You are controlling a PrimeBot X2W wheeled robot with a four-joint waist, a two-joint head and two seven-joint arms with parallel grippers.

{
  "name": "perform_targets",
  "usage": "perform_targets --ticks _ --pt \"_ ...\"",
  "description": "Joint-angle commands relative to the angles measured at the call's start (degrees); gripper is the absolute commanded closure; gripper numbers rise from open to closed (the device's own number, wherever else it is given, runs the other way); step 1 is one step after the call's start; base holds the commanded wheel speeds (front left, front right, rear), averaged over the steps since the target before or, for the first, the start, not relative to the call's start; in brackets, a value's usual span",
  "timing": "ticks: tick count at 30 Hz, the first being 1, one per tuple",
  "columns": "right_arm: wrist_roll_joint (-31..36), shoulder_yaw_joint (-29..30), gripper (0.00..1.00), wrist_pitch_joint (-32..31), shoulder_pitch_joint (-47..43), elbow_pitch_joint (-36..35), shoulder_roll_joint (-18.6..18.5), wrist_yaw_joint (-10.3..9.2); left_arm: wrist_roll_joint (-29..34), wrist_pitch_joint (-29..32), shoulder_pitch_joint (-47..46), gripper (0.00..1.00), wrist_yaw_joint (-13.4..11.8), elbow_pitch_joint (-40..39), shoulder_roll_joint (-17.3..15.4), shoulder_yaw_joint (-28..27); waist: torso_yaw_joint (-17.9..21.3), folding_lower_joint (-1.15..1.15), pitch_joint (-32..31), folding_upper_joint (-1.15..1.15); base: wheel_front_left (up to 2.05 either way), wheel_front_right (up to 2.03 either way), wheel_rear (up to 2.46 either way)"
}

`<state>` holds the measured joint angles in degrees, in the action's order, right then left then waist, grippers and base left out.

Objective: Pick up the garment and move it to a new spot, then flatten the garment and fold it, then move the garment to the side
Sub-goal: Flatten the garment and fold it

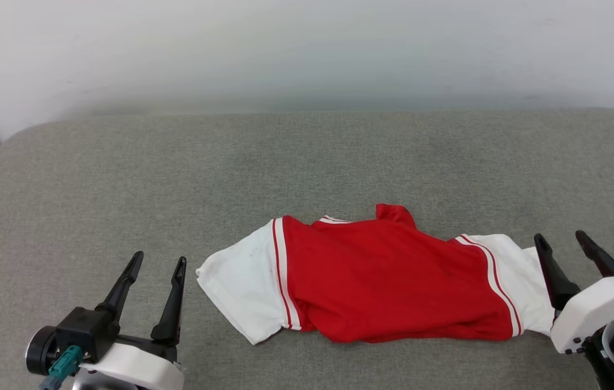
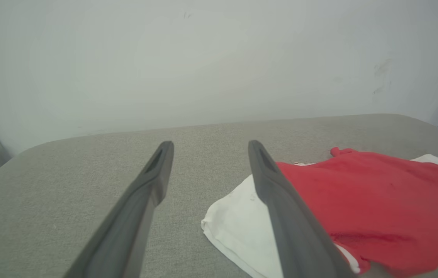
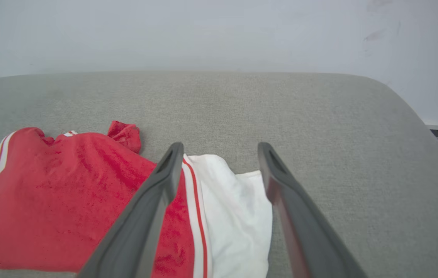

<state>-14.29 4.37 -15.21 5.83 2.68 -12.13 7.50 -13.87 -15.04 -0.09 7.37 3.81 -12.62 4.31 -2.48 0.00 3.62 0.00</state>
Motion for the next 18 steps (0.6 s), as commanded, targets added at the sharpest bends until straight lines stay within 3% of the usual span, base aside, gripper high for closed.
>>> perform_targets --ticks 1,9,18 --pt "-0.2 0.3 0.0 2.8 -1.0 -1.7 1.0 -0.04 -1.1 0.7 0.4 0.0 0.1 0.1 -0.6 -0.1 0.7 0.0 0.3 0.0 0.0 0.0 0.0" --pt "0.8 1.3 0.0 14.4 -1.9 -7.3 4.8 -0.02 -9.3 11.8 -3.7 0.0 0.1 -3.0 -6.9 4.8 2.8 0.0 2.9 0.0 0.0 0.0 0.0" --pt "3.0 2.5 0.0 20.1 1.0 -8.9 6.7 -0.02 -26.5 44.2 -13.9 0.0 0.1 -4.1 -20.4 9.4 4.7 0.0 7.7 0.0 0.0 0.0 0.0"
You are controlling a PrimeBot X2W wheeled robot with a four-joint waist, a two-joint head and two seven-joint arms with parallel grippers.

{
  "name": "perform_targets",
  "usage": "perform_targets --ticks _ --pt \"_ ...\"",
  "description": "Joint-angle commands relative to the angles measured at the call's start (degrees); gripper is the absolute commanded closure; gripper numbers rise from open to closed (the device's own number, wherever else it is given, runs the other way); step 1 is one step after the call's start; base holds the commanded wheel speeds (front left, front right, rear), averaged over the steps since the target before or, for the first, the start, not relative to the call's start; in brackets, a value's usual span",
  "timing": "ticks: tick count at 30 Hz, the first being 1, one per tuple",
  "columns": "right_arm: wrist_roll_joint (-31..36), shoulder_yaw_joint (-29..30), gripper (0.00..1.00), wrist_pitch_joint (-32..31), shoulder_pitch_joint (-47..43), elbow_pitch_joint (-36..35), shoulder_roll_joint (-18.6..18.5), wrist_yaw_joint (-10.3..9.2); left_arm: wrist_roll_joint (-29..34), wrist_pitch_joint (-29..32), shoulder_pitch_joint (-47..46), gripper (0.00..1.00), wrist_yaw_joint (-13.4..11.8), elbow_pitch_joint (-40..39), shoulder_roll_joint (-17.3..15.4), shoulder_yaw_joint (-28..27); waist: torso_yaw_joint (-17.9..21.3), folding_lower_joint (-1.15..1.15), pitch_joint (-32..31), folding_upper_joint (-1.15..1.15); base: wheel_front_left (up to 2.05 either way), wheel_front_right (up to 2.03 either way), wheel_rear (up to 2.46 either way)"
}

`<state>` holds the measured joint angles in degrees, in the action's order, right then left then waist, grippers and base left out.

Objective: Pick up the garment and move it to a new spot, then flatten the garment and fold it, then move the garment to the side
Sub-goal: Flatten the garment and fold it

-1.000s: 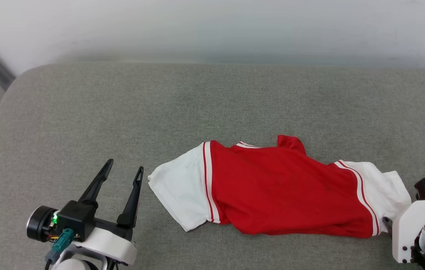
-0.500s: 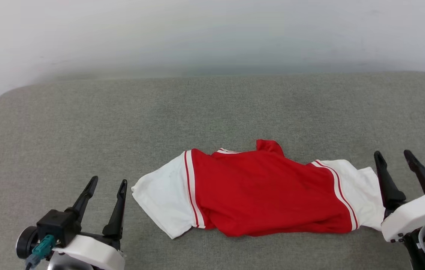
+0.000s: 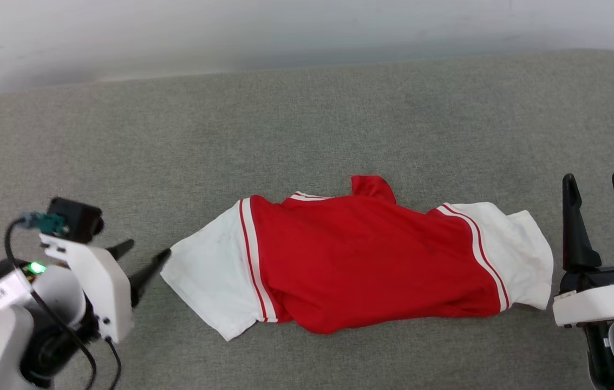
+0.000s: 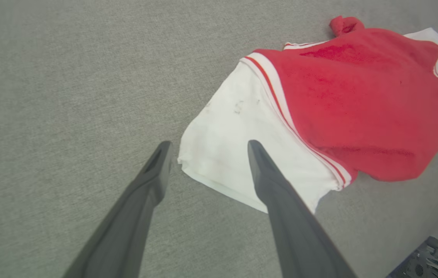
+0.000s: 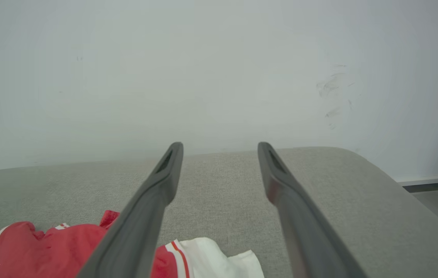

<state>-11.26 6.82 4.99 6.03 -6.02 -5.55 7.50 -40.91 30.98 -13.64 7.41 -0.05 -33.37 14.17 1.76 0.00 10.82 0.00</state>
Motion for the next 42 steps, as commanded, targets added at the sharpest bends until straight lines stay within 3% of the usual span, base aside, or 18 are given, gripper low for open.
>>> perform_targets --ticks 1,8,19,20,21,27,32,36,42 --pt "0.2 -0.1 0.0 0.3 1.0 -0.3 0.3 -0.02 -0.5 0.7 -1.4 0.0 0.0 -0.1 -0.3 -0.2 0.6 0.0 1.1 0.0 0.0 0.0 0.0" --pt "0.7 0.1 0.0 2.7 1.6 0.4 1.1 -0.02 -2.8 11.6 -5.3 0.0 -0.1 1.9 -3.0 2.4 2.6 0.0 3.7 0.0 0.0 0.0 0.0" --pt "1.6 0.3 0.0 3.7 2.7 0.3 1.8 -0.02 -2.1 14.7 -4.8 0.0 -0.1 7.4 -3.5 6.5 4.4 0.0 8.1 0.0 0.0 0.0 0.0" --pt "1.8 0.3 0.0 3.7 2.7 0.3 1.8 -0.02 -2.4 15.2 -4.2 0.44 -0.1 7.7 -3.3 7.5 4.4 0.0 8.3 0.0 0.0 0.0 0.0" --pt "1.9 0.4 0.0 3.6 2.7 0.3 1.9 -0.02 -2.9 15.7 -3.6 1.0 -0.1 7.9 -3.0 8.3 4.4 0.0 8.4 0.0 0.0 0.0 0.0" --pt "2.5 0.2 0.0 2.7 2.4 0.6 1.6 -0.02 -2.3 11.7 -2.1 1.0 -0.2 9.1 -2.0 8.8 3.5 0.0 8.0 0.0 0.0 0.0 0.0" --pt "3.3 -2.0 0.0 -1.2 1.9 0.8 -1.7 -0.03 -1.0 3.6 -0.6 1.0 -0.4 8.0 -2.2 6.5 2.0 0.0 6.0 0.0 0.0 0.0 0.0" --pt "2.3 -3.5 0.0 -8.6 1.6 1.0 -6.0 -0.03 -0.5 -3.1 0.2 1.0 -1.3 5.1 -1.8 3.6 0.1 0.0 3.7 0.0 0.0 0.0 0.0" --pt "-2.8 -6.0 0.0 -27.2 1.6 1.8 -13.8 -0.03 1.9 -7.7 3.7 1.0 -2.3 -3.8 -3.2 2.8 -3.0 0.0 1.4 0.0 0.0 0.0 0.0"
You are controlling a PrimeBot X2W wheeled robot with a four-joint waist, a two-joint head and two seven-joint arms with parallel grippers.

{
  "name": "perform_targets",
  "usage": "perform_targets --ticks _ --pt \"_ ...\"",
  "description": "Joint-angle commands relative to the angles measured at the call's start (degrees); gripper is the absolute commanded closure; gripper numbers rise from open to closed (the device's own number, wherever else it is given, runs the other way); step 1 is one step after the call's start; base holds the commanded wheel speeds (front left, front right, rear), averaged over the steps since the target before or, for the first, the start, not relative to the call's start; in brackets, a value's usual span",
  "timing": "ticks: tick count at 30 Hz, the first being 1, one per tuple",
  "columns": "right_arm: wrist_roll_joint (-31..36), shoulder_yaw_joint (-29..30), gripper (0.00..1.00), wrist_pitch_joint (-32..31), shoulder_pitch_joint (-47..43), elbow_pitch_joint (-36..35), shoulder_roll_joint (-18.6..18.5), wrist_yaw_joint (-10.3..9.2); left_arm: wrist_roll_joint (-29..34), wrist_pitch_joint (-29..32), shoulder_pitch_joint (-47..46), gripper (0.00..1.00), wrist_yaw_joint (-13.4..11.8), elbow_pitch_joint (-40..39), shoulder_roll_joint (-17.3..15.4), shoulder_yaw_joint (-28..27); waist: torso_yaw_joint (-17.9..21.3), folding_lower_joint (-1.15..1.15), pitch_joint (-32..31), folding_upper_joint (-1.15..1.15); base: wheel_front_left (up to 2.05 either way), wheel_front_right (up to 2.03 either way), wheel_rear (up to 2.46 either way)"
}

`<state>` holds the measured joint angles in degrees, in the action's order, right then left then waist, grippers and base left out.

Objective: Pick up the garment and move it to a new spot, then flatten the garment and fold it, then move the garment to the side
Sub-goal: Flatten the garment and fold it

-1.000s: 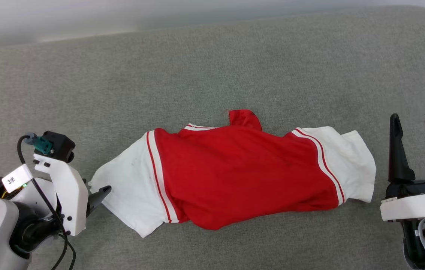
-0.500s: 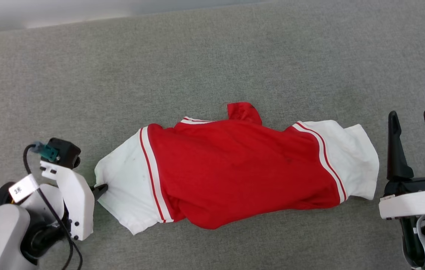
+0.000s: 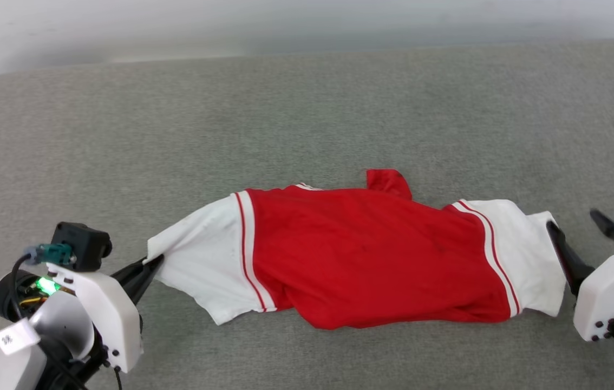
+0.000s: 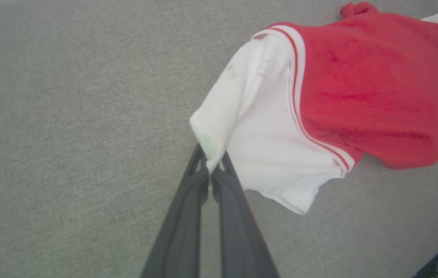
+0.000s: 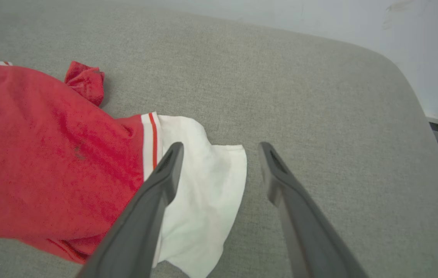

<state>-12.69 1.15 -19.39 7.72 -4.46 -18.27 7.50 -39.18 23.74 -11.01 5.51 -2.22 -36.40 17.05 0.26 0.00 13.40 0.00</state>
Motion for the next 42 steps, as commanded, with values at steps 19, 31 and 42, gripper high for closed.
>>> perform_targets --ticks 19,31,42 --pt "-3.5 -2.3 0.0 -31.8 10.2 12.3 -9.9 -0.03 3.5 0.0 5.2 1.0 -3.3 -25.0 -1.8 1.2 -9.8 0.0 4.1 0.0 0.0 0.0 0.0" --pt "-3.7 -7.5 1.0 -28.4 7.5 19.5 -8.9 0.08 3.4 -1.5 3.9 1.0 -2.1 -24.2 -0.5 3.3 -12.3 0.0 5.3 0.0 0.0 0.0 0.0" --pt "-4.9 -4.8 1.0 -20.4 12.1 15.7 -12.3 -0.03 2.6 -5.0 5.8 1.0 -3.8 -22.6 -0.4 0.1 -9.0 0.0 -2.5 0.0 0.0 0.0 0.0"
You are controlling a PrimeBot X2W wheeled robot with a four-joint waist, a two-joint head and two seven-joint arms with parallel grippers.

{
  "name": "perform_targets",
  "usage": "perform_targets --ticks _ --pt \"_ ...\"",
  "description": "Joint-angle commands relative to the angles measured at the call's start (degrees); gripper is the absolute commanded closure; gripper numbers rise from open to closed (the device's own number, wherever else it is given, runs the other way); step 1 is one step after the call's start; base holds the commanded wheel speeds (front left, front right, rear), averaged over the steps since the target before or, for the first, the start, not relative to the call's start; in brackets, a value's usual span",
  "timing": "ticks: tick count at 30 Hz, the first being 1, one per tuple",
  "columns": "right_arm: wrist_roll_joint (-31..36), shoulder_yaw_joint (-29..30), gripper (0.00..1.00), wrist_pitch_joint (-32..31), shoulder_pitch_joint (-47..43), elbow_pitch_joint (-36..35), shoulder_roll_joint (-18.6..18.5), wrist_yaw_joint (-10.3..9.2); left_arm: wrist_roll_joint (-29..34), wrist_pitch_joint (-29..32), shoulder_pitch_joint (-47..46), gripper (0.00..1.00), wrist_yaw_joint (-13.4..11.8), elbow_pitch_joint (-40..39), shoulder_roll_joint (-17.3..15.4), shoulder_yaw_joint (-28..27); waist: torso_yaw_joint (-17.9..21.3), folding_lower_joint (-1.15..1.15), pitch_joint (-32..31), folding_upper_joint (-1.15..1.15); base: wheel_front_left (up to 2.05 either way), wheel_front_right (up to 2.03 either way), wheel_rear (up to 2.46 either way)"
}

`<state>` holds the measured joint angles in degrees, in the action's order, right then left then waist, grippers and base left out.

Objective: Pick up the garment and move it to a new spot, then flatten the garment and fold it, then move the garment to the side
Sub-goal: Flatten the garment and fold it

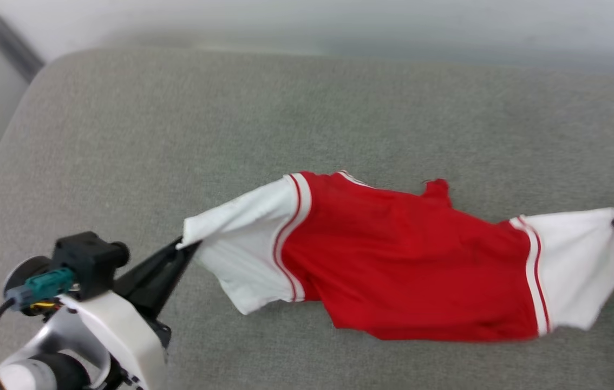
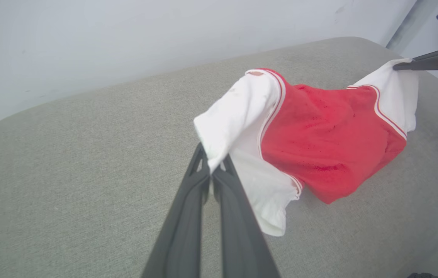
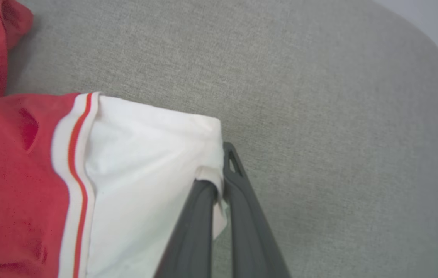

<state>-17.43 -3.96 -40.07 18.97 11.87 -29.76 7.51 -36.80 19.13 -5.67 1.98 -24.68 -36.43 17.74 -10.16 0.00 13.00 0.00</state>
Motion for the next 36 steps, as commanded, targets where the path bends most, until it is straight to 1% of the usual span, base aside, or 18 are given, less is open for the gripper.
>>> perform_targets --ticks 1,7,12,17,20,23,30,33,36 --pt "-0.4 0.2 1.0 0.8 1.2 -1.5 -1.2 -0.05 0.3 -0.8 0.5 1.0 -0.6 -0.1 -0.5 -1.1 1.9 0.0 -3.1 0.0 0.0 0.0 0.0" --pt "-3.0 0.9 1.0 2.1 4.0 -8.4 -3.7 -0.04 0.3 -3.0 0.6 1.0 -2.4 -1.7 -1.8 -5.6 4.6 0.0 -7.2 0.0 0.0 0.0 0.0" --pt "-4.3 2.0 1.0 2.3 7.0 -14.3 -4.9 -0.05 0.6 -4.5 -1.2 1.0 -4.0 -3.7 -3.4 -10.2 6.3 0.0 -9.3 0.0 0.0 0.0 0.0" --pt "-5.4 3.2 1.0 3.1 10.7 -19.1 -4.8 -0.04 0.1 -5.8 -4.5 1.0 -5.2 -5.0 -4.8 -15.3 7.8 0.0 -10.8 0.0 0.0 0.0 0.0" --pt "-5.5 3.3 1.0 4.0 13.3 -20.7 -5.0 -0.04 0.0 -6.4 -7.0 1.0 -5.7 -5.5 -5.6 -17.9 8.6 0.0 -11.5 0.0 0.0 0.0 0.0" --pt "-5.7 3.6 1.0 5.4 15.9 -21.7 -4.2 -0.04 -0.1 -7.5 -9.8 1.0 -6.4 -5.7 -6.0 -20.1 9.2 0.0 -11.9 0.0 0.0 0.0 0.0" --pt "-4.7 2.6 1.0 8.0 20.1 -23.5 -3.3 -0.05 0.2 -8.6 -16.2 1.0 -8.0 -5.2 -7.3 -23.9 10.8 0.0 -11.2 0.0 0.0 0.0 0.0" --pt "-4.5 2.5 1.0 8.5 21.9 -23.8 -3.0 -0.05 0.7 -9.4 -19.2 1.0 -8.2 -3.8 -7.7 -24.7 11.2 0.0 -10.0 0.0 0.0 0.0 0.0" --pt "-4.2 2.2 1.0 9.1 24.1 -23.6 -2.5 -0.05 0.6 -9.5 -22.1 1.0 -7.4 -1.9 -8.4 -23.9 11.6 0.0 -8.1 0.0 0.0 0.0 0.0"
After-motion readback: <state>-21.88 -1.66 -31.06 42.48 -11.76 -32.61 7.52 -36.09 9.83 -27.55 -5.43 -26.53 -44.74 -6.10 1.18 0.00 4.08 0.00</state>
